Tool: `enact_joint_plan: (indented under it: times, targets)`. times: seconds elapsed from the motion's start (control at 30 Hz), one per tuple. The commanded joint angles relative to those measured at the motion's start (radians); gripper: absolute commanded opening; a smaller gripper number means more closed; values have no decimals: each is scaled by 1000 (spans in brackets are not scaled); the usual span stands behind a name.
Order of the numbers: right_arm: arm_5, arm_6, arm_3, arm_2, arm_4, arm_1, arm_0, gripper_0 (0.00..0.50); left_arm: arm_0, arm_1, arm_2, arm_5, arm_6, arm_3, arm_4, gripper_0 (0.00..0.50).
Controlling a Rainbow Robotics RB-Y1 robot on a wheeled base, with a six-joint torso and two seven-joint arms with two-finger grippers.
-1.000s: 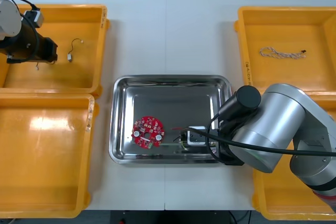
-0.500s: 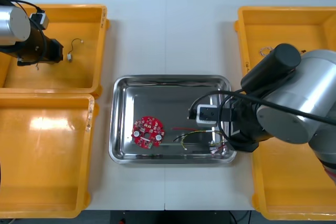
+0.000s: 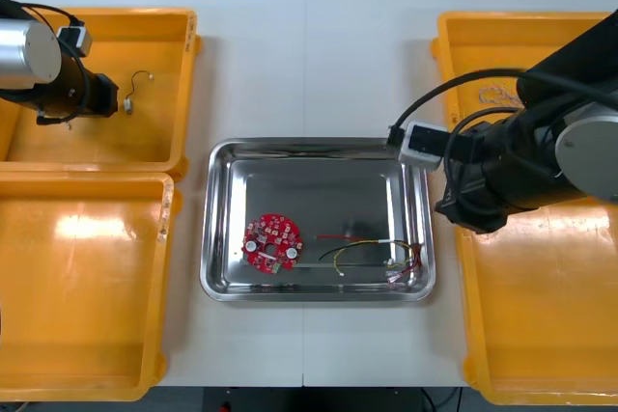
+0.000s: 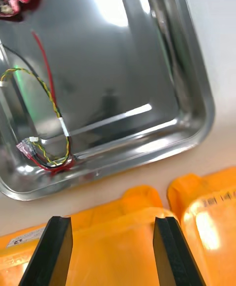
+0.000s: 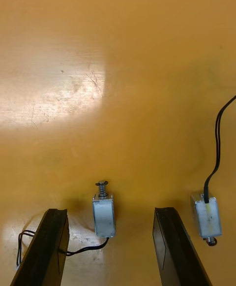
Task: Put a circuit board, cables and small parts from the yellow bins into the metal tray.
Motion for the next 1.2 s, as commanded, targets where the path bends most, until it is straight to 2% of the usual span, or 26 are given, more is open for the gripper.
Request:
enact_joint_plan:
  times: [0.03, 0.27, 0.47, 0.67, 0.73, 0.77, 0.8, 0.83, 0.87, 0.93, 1.07, 1.2]
  targets:
    - [4, -110, -36, -89, -38, -88, -50, 478, -55, -12, -13, -27, -152, 10, 4, 500]
    - [4, -101, 31, -158, -52, -136, -87, 479, -55, -12, -13, -27, -160, 10, 7, 500]
    - [4, -80, 169, -235, -74, -159, -153, 477, -54, -12, -13, -27, -164, 10, 11, 500]
    - [4, -60, 257, -253, -28, -191, -204, 478, -54, -20, -13, -45, -169, 23, 14, 500]
    - [4, -57, 274, -253, -18, -194, -214, 479, -55, -18, -13, -45, -170, 23, 14, 481]
    - [4, -51, 303, -256, -8, -202, -227, 479, -54, -20, -13, -47, -172, 23, 14, 387]
    - [4, -49, 314, -258, -3, -203, -228, 479, -54, -18, -13, -47, -172, 23, 14, 350]
    - [4, -43, 337, -264, 5, -208, -236, 478, -54, -20, -13, -47, -173, 23, 16, 238]
    - [4, -38, 346, -267, 9, -209, -239, 479, -54, -18, -13, -47, -173, 23, 17, 189]
    - [4, -26, 387, -285, 20, -214, -248, 479, -54, -20, -18, -47, -175, 23, 19, 6]
    - [4, 17, 439, -313, 26, -225, -254, 479, -54, -18, -22, -50, -175, 23, 20, 1]
    - [4, 101, 513, -354, 66, -246, -257, 477, -54, -18, -25, -50, -173, 23, 22, 1]
